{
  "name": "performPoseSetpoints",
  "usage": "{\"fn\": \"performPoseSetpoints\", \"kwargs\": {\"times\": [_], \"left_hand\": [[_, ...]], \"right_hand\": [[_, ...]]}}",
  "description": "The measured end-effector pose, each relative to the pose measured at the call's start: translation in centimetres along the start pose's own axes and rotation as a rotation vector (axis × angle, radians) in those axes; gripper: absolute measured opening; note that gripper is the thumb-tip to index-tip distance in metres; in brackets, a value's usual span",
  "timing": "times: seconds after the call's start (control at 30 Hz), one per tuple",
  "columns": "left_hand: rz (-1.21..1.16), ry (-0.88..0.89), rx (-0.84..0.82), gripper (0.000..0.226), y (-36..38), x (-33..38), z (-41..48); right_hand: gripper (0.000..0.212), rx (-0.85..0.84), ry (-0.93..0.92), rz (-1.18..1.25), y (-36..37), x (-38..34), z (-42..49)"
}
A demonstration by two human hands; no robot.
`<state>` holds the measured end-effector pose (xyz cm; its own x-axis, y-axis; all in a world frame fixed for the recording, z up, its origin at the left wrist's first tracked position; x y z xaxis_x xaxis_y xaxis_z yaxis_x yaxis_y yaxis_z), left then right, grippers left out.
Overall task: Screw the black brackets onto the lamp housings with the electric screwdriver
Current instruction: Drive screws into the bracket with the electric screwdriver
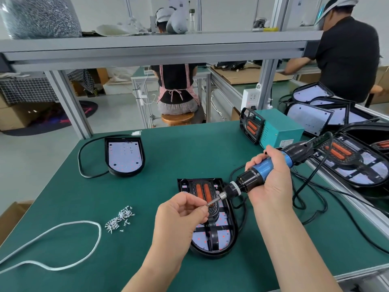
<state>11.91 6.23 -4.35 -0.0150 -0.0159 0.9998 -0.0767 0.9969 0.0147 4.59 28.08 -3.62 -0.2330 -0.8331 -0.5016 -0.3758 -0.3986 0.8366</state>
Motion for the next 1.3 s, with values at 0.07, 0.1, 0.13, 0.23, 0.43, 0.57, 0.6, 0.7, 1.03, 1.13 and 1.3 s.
{"fn": "performPoseSetpoints", "kwargs": {"times": [0.07,0.1,0.13,0.23,0.43,0.57,0.6,0.7,1.03,1.13,1.3], "left_hand": [[0.062,0.051,0.017,0.031,0.1,0.3,-0.3],[0.097,0.082,0.024,0.032,0.2,0.6,-0.4],[0.138,0.122,0.033,0.033,0.2,0.9,-0.6],[0.275,0.261,0.076,0.035,0.4,1.9,-1.2],[0.340,0.334,0.034,0.042,1.1,2.5,-1.2],[0.446,0.337,0.140,0.033,-0.4,2.9,-0.4],[0.459,0.305,0.210,0.031,-1.4,2.5,0.0],[0.601,0.077,0.243,0.056,-3.1,-0.1,2.3],[0.532,-0.238,0.045,0.078,-1.8,-4.9,5.2],[0.513,-0.229,0.044,0.072,-1.8,-4.8,5.0],[0.499,-0.234,0.038,0.098,-1.5,-4.4,4.8]], "right_hand": [[0.017,0.002,-0.015,-0.014,0.0,-0.2,-0.2],[0.017,0.003,-0.018,-0.015,0.1,-0.3,-0.2],[0.017,0.003,-0.020,-0.012,0.1,-0.3,-0.3],[0.015,0.003,-0.040,-0.016,0.4,-0.8,-0.5],[0.019,-0.004,-0.080,-0.100,0.9,-1.7,-0.4],[0.017,-0.053,-0.134,-0.146,1.8,-3.2,-0.1],[0.016,-0.075,-0.155,-0.177,2.2,-3.7,0.0],[0.017,-0.141,-0.228,-0.326,3.0,-4.8,0.0],[0.019,-0.291,-0.225,-0.556,4.6,-1.9,-1.2],[0.019,-0.308,-0.235,-0.588,4.6,-1.4,-1.3],[0.018,-0.330,-0.258,-0.627,4.6,-0.8,-1.4]]}}
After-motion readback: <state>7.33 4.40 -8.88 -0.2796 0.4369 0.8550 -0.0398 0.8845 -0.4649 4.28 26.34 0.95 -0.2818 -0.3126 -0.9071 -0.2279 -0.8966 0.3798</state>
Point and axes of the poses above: each hand's wrist, its own z-axis towards the middle knuckle, its own y-axis out of the palm, x = y × z, the point moved 9 cm from there along z, towards the middle knuckle, and after that the axes turned 1 degree about y, right-handed, at the moved point
